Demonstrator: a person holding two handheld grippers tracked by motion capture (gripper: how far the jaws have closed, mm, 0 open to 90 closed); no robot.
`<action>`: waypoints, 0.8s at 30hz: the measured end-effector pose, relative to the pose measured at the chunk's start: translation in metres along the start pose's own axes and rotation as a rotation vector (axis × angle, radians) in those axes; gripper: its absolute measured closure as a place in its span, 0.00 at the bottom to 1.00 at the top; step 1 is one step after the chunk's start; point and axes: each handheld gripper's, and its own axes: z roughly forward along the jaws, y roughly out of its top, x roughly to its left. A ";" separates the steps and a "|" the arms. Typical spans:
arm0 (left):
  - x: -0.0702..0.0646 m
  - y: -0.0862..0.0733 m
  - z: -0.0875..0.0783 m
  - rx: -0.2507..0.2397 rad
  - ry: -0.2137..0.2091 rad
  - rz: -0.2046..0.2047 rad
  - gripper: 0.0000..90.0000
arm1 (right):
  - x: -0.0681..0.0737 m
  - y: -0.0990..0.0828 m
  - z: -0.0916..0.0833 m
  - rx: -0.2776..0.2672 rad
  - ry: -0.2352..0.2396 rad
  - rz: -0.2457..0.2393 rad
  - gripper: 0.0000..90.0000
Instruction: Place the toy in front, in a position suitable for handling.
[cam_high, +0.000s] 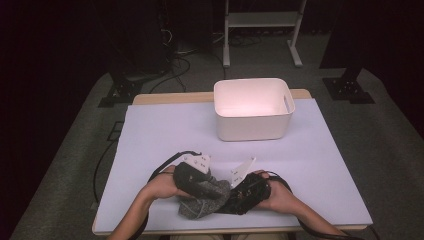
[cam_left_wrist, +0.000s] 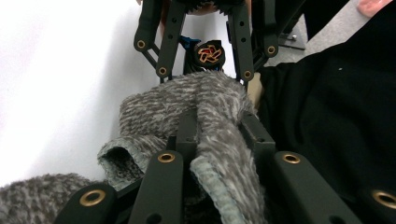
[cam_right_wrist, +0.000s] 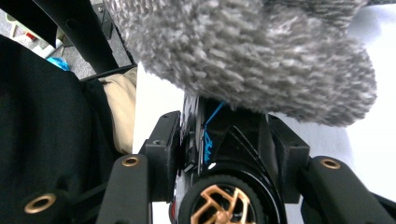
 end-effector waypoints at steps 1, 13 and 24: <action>-0.001 0.000 0.000 -0.006 -0.004 0.005 0.83 | 0.000 0.000 0.000 -0.002 0.000 0.001 0.57; 0.005 0.015 -0.006 0.006 0.059 0.030 0.84 | -0.010 0.004 -0.013 -0.006 -0.137 -0.058 0.62; 0.017 0.023 0.002 0.112 0.150 0.055 0.84 | -0.036 -0.001 -0.011 -0.043 -0.117 -0.012 0.57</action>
